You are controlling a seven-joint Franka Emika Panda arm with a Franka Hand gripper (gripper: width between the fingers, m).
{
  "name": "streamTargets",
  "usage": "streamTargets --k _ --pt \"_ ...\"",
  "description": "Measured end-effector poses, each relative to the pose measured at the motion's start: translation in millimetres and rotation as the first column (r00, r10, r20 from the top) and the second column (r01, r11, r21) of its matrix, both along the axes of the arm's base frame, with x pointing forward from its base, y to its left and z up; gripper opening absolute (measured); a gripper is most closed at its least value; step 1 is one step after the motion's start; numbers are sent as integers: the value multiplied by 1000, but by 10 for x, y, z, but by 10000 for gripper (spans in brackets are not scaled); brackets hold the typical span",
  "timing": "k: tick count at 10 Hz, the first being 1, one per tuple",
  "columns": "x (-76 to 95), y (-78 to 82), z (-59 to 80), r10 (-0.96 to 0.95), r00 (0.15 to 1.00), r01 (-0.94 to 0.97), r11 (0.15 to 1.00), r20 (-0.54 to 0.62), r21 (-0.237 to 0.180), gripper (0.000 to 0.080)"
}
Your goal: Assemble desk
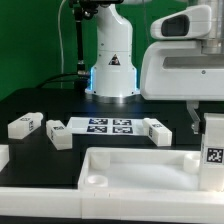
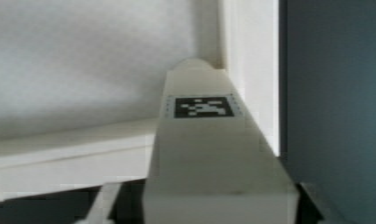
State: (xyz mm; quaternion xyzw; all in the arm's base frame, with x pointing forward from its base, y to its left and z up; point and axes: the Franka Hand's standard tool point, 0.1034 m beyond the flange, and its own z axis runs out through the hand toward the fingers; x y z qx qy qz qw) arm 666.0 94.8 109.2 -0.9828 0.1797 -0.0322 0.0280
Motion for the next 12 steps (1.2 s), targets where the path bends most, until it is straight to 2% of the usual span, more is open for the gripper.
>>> streamTargets --k 2,4,7,8,9,10,11,12 --pt "3 -21 0 -203 979 203 979 -11 16 290" --pt "4 -49 -1 -415 909 416 908 -35 45 290" --pt "-2 -46 -1 -535 843 537 842 -52 48 290" --pt "-3 -43 -2 -540 840 542 839 -52 48 364" --pt "-3 -40 -3 -522 851 524 850 -50 47 364" --pt "-4 -38 -4 -496 867 497 866 -48 47 548" --pt "-14 -22 -6 -452 891 454 890 -47 42 548" --pt "-31 1 -7 -355 934 357 933 -47 33 628"
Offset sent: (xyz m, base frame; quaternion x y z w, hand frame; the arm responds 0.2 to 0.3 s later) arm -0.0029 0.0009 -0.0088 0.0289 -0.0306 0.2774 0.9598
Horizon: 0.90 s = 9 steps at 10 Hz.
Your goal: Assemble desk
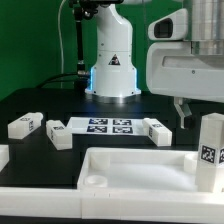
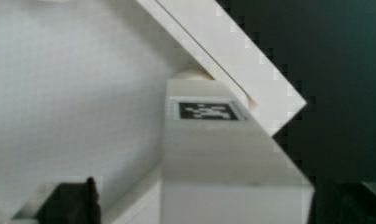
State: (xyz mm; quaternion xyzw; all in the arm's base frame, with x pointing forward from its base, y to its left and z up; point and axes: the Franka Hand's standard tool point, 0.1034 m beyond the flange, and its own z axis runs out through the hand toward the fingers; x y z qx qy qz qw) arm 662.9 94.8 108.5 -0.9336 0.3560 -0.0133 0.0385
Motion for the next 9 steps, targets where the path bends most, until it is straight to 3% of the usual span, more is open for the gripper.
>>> streamTargets --k 3,9 --pt "-9 76 4 306 952 -306 952 15 -26 648" --pt "-4 63 2 752 659 -749 658 8 -83 648"
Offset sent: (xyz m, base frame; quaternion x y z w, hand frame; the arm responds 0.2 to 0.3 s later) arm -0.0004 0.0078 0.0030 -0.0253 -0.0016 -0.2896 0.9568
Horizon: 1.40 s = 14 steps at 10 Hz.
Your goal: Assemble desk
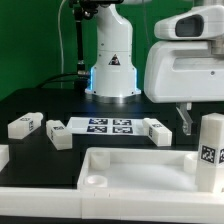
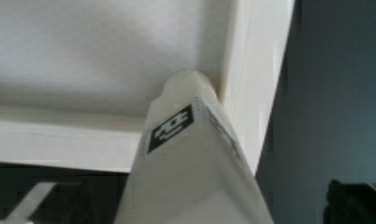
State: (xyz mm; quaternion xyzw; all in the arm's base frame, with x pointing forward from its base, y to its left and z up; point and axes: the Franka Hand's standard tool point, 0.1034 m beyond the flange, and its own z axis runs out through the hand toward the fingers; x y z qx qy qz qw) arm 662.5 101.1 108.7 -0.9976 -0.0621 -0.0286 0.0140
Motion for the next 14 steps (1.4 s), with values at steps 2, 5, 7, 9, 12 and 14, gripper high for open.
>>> streamTargets --k 2,5,7,9,12,14 --pt "0 2 -3 160 987 -159 987 4 -25 648" --pt "4 -27 -4 383 924 -382 923 2 -47 648" --pt "6 -43 -5 421 907 -420 906 1 -50 526" --pt "5 -42 -5 419 908 -419 907 1 -49 289" --pt "4 -39 -5 395 919 -395 918 1 -47 290" --pt "4 -40 -5 258 966 -258 966 3 -34 290"
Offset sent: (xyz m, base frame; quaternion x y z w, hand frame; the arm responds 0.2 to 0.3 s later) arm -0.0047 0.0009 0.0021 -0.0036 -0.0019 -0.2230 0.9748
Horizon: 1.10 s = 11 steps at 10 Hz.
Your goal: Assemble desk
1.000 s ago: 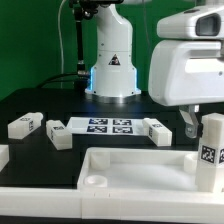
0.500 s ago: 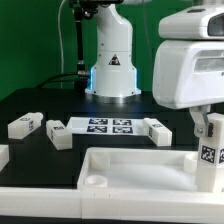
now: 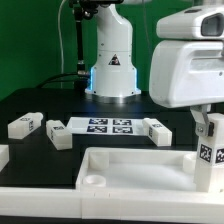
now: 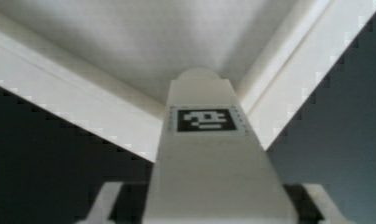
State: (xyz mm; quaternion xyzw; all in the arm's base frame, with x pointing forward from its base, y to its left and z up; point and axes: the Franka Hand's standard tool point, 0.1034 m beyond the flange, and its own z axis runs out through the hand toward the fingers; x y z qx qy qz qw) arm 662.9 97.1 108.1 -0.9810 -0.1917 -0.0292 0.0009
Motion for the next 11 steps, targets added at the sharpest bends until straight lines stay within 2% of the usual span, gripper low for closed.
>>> streamTargets --k 2,4,6,8,11 --pt "-3 -5 -3 -214 977 214 976 -11 29 290" --pt "-5 0 -6 -434 901 435 900 -25 43 290" --pt "0 -10 -6 -558 829 559 828 -35 51 290" --pt "-1 -40 -10 -644 764 645 763 -40 49 290" --pt "-20 -158 1 -778 627 779 627 -38 17 294"
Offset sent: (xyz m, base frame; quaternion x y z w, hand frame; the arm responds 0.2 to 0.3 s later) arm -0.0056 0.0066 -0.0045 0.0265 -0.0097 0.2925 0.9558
